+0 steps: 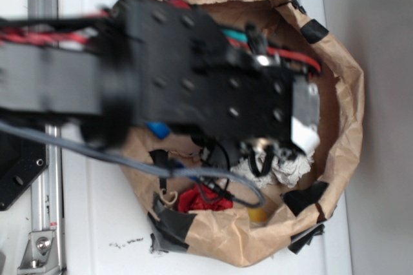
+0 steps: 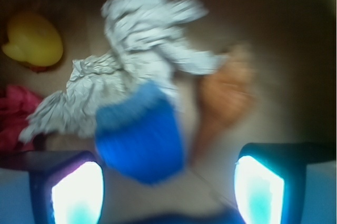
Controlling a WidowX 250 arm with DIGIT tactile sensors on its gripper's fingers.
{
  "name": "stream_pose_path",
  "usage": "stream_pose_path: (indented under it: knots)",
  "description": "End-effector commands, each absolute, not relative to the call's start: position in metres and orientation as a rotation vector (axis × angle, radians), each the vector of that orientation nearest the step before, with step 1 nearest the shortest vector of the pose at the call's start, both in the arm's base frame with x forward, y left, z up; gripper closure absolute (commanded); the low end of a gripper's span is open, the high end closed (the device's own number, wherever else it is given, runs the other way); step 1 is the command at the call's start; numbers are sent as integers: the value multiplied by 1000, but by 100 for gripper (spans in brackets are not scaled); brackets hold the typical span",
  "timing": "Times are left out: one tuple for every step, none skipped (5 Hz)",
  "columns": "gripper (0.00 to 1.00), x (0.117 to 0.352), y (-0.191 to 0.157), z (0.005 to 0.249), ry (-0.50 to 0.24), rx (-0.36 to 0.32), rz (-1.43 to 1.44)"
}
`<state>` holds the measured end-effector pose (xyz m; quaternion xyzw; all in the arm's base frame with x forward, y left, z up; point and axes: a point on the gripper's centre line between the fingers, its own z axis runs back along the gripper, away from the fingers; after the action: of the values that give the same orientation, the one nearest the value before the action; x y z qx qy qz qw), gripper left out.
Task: Grab the blue sponge.
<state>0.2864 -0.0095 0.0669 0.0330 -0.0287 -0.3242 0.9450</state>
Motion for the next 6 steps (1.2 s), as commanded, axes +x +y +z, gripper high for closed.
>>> stream_pose_path:
  knots:
    - [0, 281, -48, 64, -56, 15, -780]
    - [100, 285, -41, 57, -33, 48, -766]
    - [100, 287, -38, 59, -31, 50, -749]
    - [100, 286, -35, 63, -27, 60, -735]
    - [100, 285, -25, 106, -119, 118, -610]
    - [100, 281, -3, 154, -180, 103, -415]
